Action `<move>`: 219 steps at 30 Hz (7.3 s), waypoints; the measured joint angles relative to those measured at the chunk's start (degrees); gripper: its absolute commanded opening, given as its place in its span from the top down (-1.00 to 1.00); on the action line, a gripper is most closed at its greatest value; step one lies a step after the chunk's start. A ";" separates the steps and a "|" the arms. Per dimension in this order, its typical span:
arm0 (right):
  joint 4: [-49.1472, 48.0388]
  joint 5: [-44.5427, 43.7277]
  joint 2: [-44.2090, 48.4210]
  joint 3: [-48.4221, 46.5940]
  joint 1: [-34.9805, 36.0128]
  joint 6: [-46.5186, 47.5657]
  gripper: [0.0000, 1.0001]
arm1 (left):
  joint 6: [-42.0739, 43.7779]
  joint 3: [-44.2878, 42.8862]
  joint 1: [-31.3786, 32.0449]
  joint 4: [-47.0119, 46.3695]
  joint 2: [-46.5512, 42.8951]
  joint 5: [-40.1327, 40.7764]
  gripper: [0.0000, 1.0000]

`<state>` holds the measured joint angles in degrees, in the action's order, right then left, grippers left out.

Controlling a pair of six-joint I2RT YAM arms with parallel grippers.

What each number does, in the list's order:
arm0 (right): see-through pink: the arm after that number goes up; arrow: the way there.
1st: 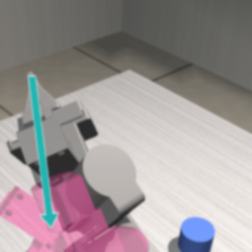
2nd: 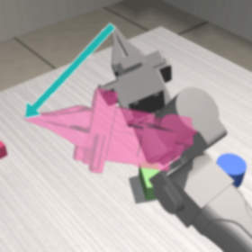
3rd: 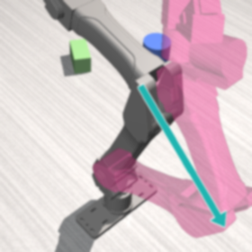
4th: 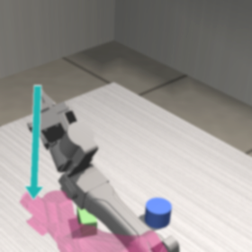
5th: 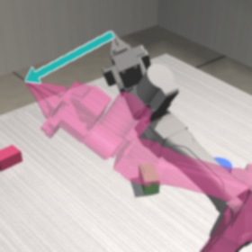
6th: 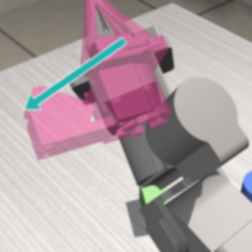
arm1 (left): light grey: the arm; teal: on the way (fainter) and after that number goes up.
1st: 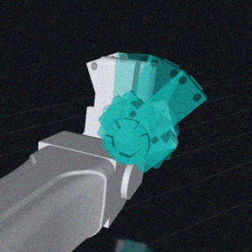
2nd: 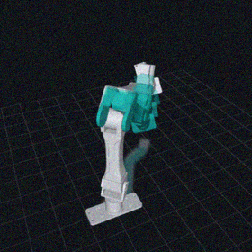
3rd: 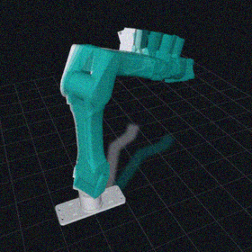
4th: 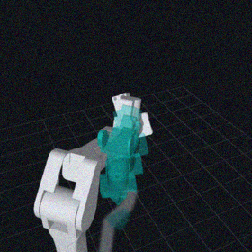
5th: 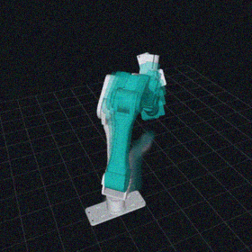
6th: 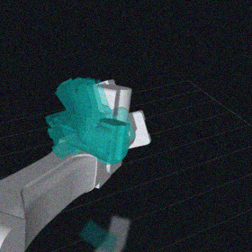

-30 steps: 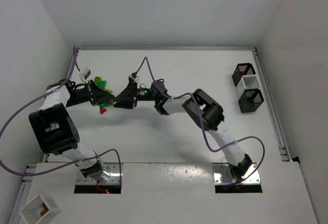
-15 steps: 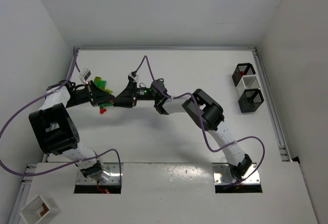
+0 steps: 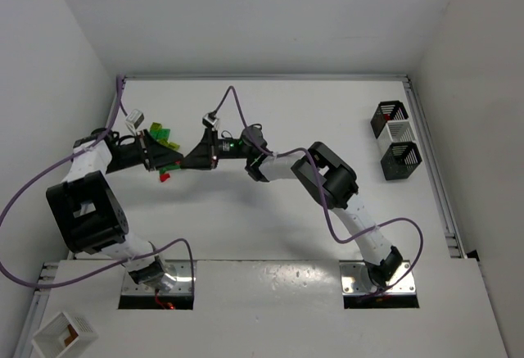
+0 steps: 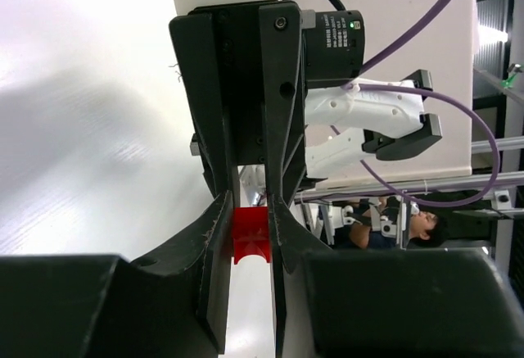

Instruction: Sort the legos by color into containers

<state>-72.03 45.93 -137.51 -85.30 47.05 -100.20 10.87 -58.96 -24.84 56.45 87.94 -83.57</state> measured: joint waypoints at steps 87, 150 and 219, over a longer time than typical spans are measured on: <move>104.89 -37.75 24.02 -11.96 -63.56 109.42 1.00 | -17.03 -21.68 41.09 -19.50 -21.79 94.73 -0.99; 102.03 -5.53 51.65 12.41 -47.58 100.08 0.05 | -9.99 2.58 19.30 -21.38 4.28 85.22 -0.45; 70.66 15.67 37.03 18.93 -29.14 57.02 -0.24 | -0.72 11.85 32.17 -31.34 -31.19 44.87 0.47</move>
<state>-1.37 61.60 -100.49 -66.37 17.91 -43.18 10.15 -47.11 7.33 25.10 56.75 -38.70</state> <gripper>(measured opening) 0.581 0.413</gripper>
